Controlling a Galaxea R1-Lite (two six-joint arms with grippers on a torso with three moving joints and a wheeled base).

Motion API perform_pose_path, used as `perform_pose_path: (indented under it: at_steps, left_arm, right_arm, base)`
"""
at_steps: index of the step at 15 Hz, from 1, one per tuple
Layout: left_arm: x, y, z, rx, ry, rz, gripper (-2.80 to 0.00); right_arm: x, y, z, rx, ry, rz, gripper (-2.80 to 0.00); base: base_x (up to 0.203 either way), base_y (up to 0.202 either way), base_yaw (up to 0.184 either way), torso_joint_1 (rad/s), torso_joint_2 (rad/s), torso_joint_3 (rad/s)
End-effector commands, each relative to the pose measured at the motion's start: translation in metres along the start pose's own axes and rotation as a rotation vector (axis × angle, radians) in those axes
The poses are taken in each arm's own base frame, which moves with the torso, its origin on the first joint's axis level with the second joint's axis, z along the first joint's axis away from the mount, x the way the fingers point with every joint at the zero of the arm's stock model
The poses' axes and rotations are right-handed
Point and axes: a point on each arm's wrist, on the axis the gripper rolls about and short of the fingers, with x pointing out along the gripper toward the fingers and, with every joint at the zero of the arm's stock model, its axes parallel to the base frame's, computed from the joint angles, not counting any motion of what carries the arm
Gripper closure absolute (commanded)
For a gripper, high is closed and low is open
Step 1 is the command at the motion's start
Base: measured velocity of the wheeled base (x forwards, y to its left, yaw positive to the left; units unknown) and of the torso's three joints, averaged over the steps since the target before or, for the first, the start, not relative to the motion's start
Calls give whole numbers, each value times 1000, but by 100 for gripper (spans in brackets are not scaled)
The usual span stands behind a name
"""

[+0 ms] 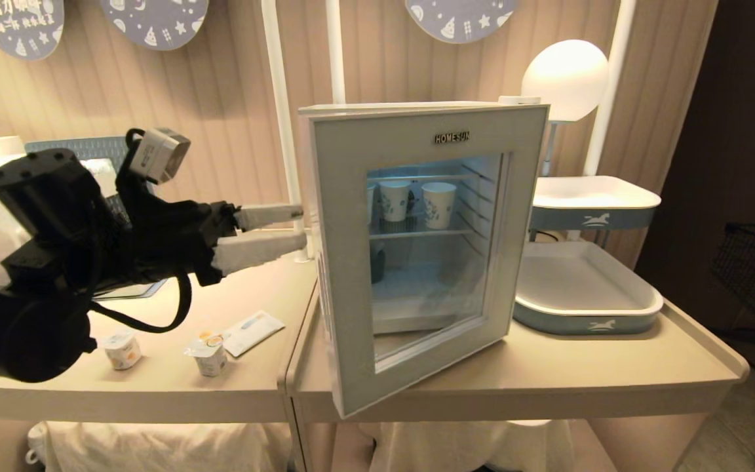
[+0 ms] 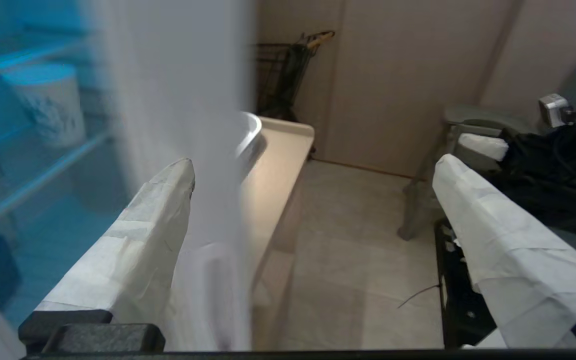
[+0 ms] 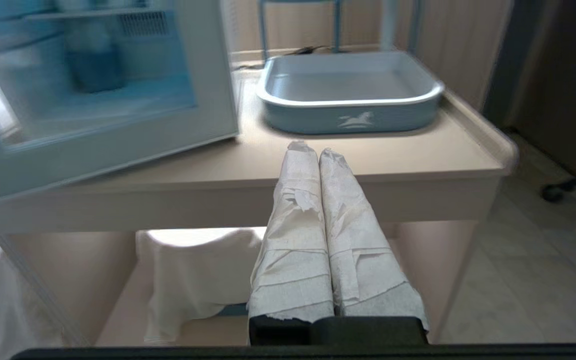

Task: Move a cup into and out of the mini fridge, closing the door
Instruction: Open the freezer door

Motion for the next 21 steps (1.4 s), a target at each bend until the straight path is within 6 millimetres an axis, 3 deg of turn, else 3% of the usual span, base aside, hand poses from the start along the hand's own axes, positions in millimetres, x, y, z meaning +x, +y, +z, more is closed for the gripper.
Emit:
perform_pose_path:
  at_steps: [1, 4, 9, 21]
  left_arm:
    - [-1, 11, -1, -26, 5, 23, -280]
    - [-3, 38, -12, -61, 12, 69, -280]
    - [0, 54, -24, -92, 25, 81, -280]
    - [13, 71, -49, -131, 67, 157, -280]
  right_arm:
    - [0, 0, -1, 0, 4, 3, 0]
    - [0, 0, -1, 0, 4, 3, 0]
    - [0, 0, -1, 0, 4, 3, 0]
    - [0, 0, -1, 0, 4, 3, 0]
  base:
    - [0, 0, 0, 0, 0, 0]
    - [0, 0, 0, 0, 0, 0]
    - [0, 0, 0, 0, 0, 0]
    - [0, 0, 0, 0, 0, 0]
